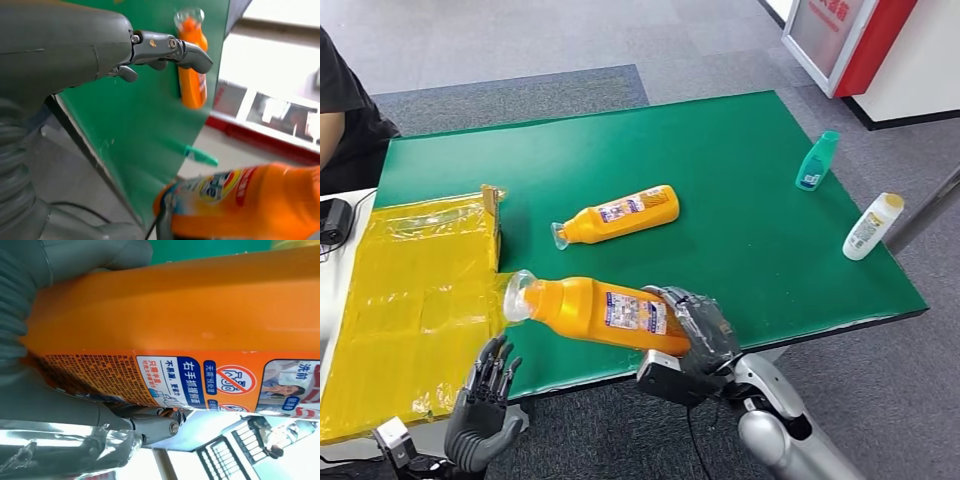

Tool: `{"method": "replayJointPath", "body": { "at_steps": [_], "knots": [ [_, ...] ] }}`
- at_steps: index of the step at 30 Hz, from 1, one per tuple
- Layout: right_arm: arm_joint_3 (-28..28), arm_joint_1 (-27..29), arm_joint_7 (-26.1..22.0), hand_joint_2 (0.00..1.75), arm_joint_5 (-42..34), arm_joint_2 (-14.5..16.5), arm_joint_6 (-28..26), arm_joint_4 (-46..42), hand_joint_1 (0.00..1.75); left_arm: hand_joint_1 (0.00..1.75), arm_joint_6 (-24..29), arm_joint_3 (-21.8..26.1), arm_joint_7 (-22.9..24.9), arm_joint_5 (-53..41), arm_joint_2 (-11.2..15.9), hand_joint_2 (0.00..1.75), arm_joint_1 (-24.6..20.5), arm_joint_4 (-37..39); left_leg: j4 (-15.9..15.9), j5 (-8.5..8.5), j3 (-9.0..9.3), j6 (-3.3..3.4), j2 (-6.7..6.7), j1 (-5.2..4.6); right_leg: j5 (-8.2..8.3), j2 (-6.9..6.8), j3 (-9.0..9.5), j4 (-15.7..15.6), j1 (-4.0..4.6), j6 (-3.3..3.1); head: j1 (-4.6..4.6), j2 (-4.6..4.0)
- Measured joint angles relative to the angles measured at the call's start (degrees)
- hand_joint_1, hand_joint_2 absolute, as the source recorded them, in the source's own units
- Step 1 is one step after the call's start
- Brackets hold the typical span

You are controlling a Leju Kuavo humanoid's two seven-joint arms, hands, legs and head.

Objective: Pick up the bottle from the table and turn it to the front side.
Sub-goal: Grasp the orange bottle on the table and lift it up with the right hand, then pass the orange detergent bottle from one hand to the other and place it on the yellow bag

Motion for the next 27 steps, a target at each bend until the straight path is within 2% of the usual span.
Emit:
{"method": "replayJointPath", "body": {
  "at_steps": [3, 13, 21, 27],
  "knots": [
    [0.08, 0.01, -1.08, 1.75, -0.66, 2.16, -1.1, 1.58, 1.75, 0.0, -2.12, -0.77, 0.06, 0.58, 0.2, 1.75, -0.69, 0.1, 0.0, 0.01, 0.0, -0.01, 0.0, 0.02, 0.0, 0.0, 0.0, 0.0, 0.01, -0.01, 0.0, 0.0],
    [2.47, -0.18, -4.71, 1.75, 2.04, 8.31, -4.84, 10.86, 1.75, 0.0, -4.04, -4.41, -1.13, 2.54, 1.39, 1.75, -3.37, 0.12, 0.0, 0.01, 0.0, -0.01, 0.0, 0.02, 0.01, 0.0, 0.01, 0.0, 0.0, 0.0, -0.01, 0.0],
    [5.06, -0.17, -6.18, 1.75, 1.76, 9.68, -5.6, 15.16, 1.75, 0.0, -3.51, -4.43, -0.81, 4.27, 1.73, 1.75, -4.41, 0.05, 0.0, 0.01, 0.0, -0.01, 0.0, 0.02, -0.01, 0.0, 0.0, 0.0, 0.0, -0.02, -0.01, 0.0],
    [7.13, 0.04, -6.9, 1.75, 1.3, 9.75, -5.46, 16.4, 1.75, 0.0, -3.46, -3.67, 1.9, 8.45, 1.38, 1.75, -4.45, 0.07, 0.0, 0.01, 0.0, -0.01, 0.0, 0.02, -0.01, 0.0, 0.0, 0.0, 0.0, -0.02, -0.01, 0.0]
  ]
}}
